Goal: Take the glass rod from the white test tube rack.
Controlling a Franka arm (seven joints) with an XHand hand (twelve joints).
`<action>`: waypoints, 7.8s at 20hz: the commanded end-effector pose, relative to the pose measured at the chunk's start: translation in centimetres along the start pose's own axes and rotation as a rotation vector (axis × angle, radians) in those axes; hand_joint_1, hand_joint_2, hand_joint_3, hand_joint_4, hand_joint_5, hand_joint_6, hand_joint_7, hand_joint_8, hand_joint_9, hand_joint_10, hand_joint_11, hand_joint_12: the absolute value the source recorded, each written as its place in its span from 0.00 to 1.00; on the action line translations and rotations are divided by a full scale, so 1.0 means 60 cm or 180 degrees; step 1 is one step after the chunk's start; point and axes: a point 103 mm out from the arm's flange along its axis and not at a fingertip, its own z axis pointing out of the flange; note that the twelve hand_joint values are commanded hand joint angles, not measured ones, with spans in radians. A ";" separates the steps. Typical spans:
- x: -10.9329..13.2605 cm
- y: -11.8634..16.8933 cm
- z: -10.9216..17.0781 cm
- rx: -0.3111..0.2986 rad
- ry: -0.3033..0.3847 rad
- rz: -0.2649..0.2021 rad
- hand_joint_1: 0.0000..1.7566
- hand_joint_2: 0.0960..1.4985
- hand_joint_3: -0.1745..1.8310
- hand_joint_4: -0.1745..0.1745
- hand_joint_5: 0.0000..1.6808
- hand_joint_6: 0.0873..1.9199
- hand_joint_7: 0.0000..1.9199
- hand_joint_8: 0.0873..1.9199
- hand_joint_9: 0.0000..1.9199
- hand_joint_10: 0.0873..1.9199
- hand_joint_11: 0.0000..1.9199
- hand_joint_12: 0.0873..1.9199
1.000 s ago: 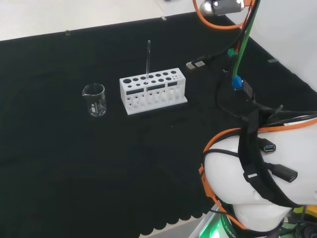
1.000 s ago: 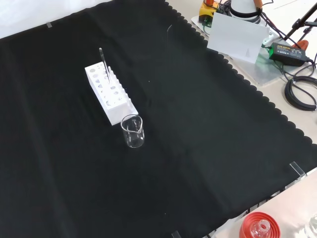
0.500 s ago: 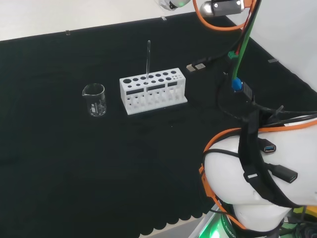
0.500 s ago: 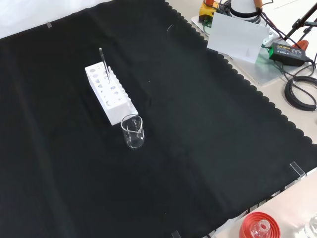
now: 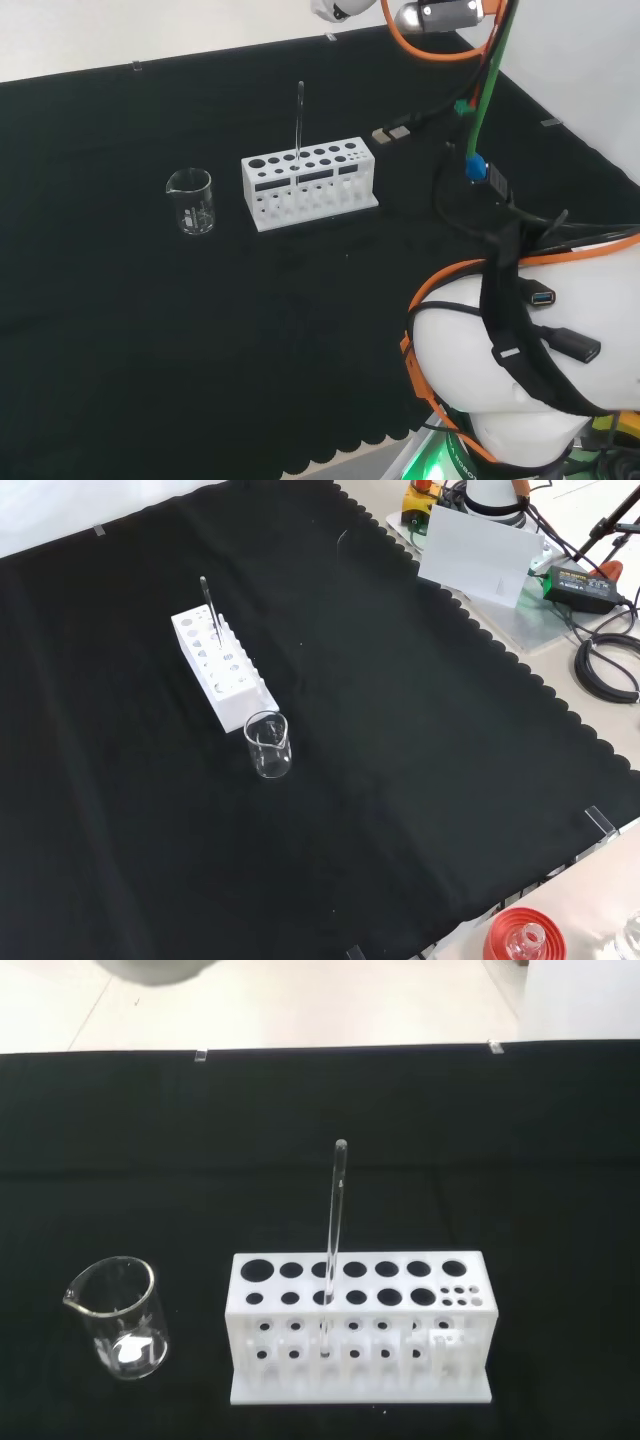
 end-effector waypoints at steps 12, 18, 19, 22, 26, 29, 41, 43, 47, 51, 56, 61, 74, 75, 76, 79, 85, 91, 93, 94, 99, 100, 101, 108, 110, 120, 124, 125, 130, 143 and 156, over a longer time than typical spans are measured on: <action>0.033 0.112 0.009 0.0219 0.0054 -0.0339 0.52 0.39 0.40 0.30 0.27 0.00 0.16 0.40 0.25 0.44 0.22 0.70; 0.045 0.147 0.030 0.0347 0.0038 -0.0502 0.53 0.39 0.41 0.29 0.30 0.00 0.19 0.39 0.29 0.43 0.26 0.69; 0.047 0.153 0.034 0.0363 0.0030 -0.0524 0.52 0.40 0.41 0.29 0.31 0.00 0.20 0.39 0.29 0.43 0.27 0.69; 0.054 0.170 0.044 0.0393 0.0019 -0.0585 0.52 0.40 0.41 0.29 0.32 0.01 0.21 0.39 0.30 0.42 0.28 0.68; 0.055 0.192 0.060 0.0472 0.0056 -0.0632 0.51 0.41 0.41 0.29 0.34 0.02 0.22 0.39 0.31 0.42 0.29 0.68; 0.052 0.206 0.075 0.0532 0.0085 -0.0664 0.51 0.42 0.41 0.29 0.35 0.03 0.23 0.39 0.32 0.41 0.30 0.67; 0.025 0.254 0.132 0.0724 0.0187 -0.0760 0.47 0.45 0.41 0.30 0.27 0.24 0.24 0.39 0.33 0.41 0.31 0.67; 0.020 0.262 0.142 0.0754 0.0209 -0.0766 0.45 0.45 0.41 0.30 0.27 0.24 0.24 0.39 0.33 0.41 0.31 0.67; 0.009 0.275 0.161 0.0840 0.0232 -0.0764 0.44 0.46 0.41 0.31 0.26 0.26 0.24 0.39 0.33 0.41 0.31 0.68; -0.006 0.285 0.177 0.0884 0.0295 -0.0746 0.44 0.47 0.40 0.32 0.27 0.27 0.25 0.39 0.33 0.41 0.31 0.68; -0.013 0.294 0.194 0.0944 0.0324 -0.0769 0.44 0.47 0.40 0.32 0.28 0.28 0.25 0.39 0.33 0.42 0.32 0.68; -0.014 0.305 0.215 0.1039 0.0332 -0.0781 0.42 0.49 0.40 0.32 0.28 0.29 0.26 0.39 0.35 0.42 0.34 0.67; -0.018 0.324 0.263 0.1206 0.0352 -0.0819 0.39 0.51 0.39 0.34 0.27 0.31 0.27 0.39 0.37 0.41 0.36 0.67; -0.020 0.325 0.267 0.1223 0.0357 -0.0827 0.39 0.51 0.38 0.34 0.27 0.31 0.27 0.39 0.37 0.41 0.36 0.67; -0.021 0.327 0.271 0.1231 0.0370 -0.0831 0.39 0.51 0.38 0.34 0.27 0.31 0.27 0.39 0.37 0.41 0.36 0.67; -0.027 0.332 0.280 0.1273 0.0382 -0.0859 0.39 0.51 0.38 0.35 0.27 0.31 0.27 0.39 0.37 0.41 0.37 0.67; -0.031 0.344 0.296 0.1318 0.0408 -0.0938 0.39 0.51 0.38 0.36 0.29 0.32 0.27 0.39 0.38 0.41 0.37 0.66; -0.034 0.350 0.312 0.1371 0.0427 -0.0919 0.38 0.51 0.38 0.39 0.31 0.33 0.28 0.39 0.39 0.40 0.38 0.66; -0.036 0.351 0.316 0.1368 0.0468 -0.0929 0.38 0.51 0.37 0.41 0.31 0.34 0.28 0.39 0.39 0.40 0.38 0.66; -0.040 0.350 0.319 0.1376 0.0480 -0.0944 0.38 0.51 0.37 0.41 0.32 0.34 0.28 0.39 0.39 0.40 0.38 0.66; -0.019 0.355 0.320 0.1466 0.0400 -0.0967 0.40 0.50 0.37 0.42 0.34 0.36 0.27 0.38 0.40 0.39 0.42 0.65; -0.019 0.355 0.321 0.1487 0.0381 -0.0950 0.40 0.50 0.37 0.42 0.35 0.36 0.27 0.38 0.41 0.39 0.42 0.65; -0.021 0.354 0.324 0.1588 0.0307 -0.0932 0.41 0.50 0.37 0.42 0.35 0.36 0.27 0.38 0.41 0.39 0.43 0.64; -0.023 0.355 0.327 0.1587 0.0179 -0.0843 0.45 0.50 0.37 0.43 0.39 0.38 0.28 0.38 0.42 0.38 0.45 0.63; -0.023 0.355 0.328 0.1616 0.0084 -0.0828 0.46 0.50 0.37 0.43 0.40 0.38 0.28 0.38 0.43 0.38 0.46 0.62; -0.036 0.396 0.384 0.1267 0.0360 -0.1371 0.55 0.47 0.40 0.40 0.45 0.39 0.32 0.36 0.50 0.33 0.54 0.58; -0.036 0.402 0.394 0.1441 0.0339 -0.1270 0.56 0.46 0.41 0.39 0.47 0.39 0.33 0.36 0.52 0.31 0.56 0.57; -0.037 0.403 0.397 0.1432 0.0326 -0.1241 0.56 0.46 0.41 0.38 0.47 0.39 0.33 0.36 0.52 0.31 0.57 0.57; -0.034 0.413 0.394 0.1191 0.0236 -0.1121 0.64 0.64 0.23 0.10 0.54 0.52 0.41 0.39 0.63 0.26 0.69 0.46; -0.038 0.416 0.391 0.0546 0.0168 -0.1060 0.74 0.45 0.41 0.00 0.63 0.45 0.62 0.48 0.81 0.31 0.78 0.34; 0.009 0.335 0.239 0.0539 0.0063 -0.0989 0.75 0.40 0.47 0.00 0.64 0.42 0.65 0.48 0.82 0.30 0.78 0.34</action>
